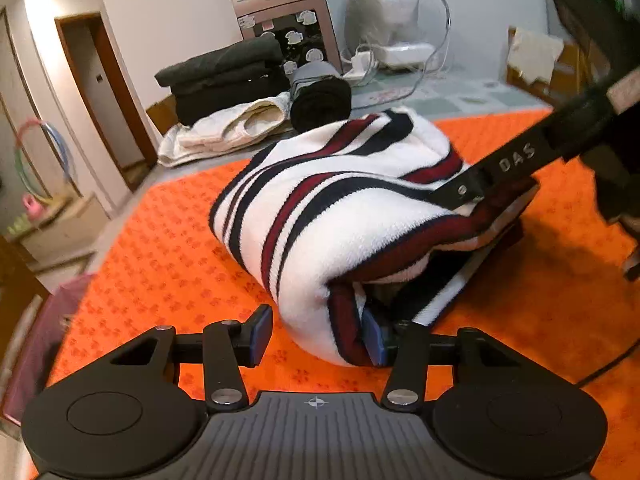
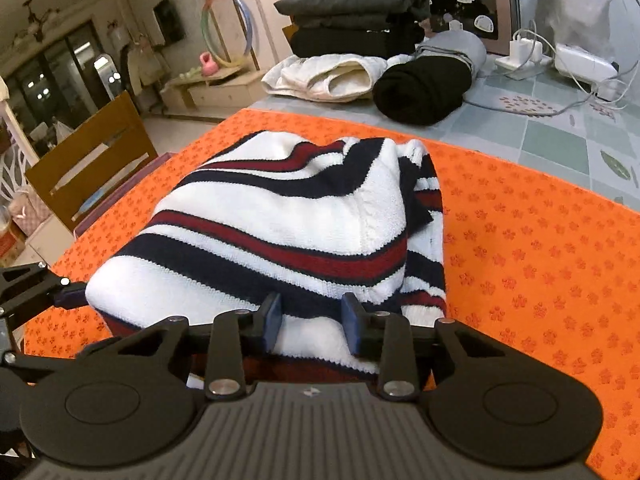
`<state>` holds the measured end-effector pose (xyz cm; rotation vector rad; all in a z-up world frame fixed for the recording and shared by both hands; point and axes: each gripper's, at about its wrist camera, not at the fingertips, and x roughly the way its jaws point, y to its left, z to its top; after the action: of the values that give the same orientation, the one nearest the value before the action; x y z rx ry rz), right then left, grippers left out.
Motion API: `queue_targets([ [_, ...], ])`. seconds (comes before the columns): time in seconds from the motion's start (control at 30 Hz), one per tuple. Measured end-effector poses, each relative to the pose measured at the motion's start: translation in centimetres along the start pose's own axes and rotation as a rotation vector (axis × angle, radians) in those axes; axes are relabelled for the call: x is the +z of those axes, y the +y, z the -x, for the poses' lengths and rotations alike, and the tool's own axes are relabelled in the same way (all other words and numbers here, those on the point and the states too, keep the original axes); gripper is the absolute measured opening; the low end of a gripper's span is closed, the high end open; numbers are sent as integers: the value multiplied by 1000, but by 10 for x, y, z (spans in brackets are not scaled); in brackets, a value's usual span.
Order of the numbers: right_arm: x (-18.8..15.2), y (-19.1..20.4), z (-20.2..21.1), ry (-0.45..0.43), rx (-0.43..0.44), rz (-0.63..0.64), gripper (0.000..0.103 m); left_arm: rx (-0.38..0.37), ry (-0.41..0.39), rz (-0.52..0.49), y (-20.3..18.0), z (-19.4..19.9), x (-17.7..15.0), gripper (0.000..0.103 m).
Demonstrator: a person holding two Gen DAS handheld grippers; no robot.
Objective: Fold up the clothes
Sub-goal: 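Grasp the folded cardigan bundle with both tools and lift it off the mat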
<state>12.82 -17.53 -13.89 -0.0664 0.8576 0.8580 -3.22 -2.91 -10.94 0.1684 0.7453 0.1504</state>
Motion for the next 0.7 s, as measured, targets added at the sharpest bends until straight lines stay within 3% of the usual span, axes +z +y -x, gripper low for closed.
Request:
queue_targets([
  [0.1,6,-2,3,-2,11,-1,37,-91,7,63,13,14,-3,52],
  [0.17,11,-1,11,-17,23,-16,37,-141,-35,111,23,34,-1,52],
  [0.33,23,9,27,-60,70,-26,38,-183,-128,227,41,64,24,50],
  [0.4,26,14,29,-68,100,-33,38,-201,-125,257,43,57,36,43],
  [0.47,28,20,28,-65,120,-32,38,-217,-107,267,42,46,46,23],
  [0.53,29,26,27,-59,134,-30,36,-233,-78,263,42,31,55,11],
  [0.7,25,40,22,-30,155,5,32,-255,16,248,38,5,57,7],
])
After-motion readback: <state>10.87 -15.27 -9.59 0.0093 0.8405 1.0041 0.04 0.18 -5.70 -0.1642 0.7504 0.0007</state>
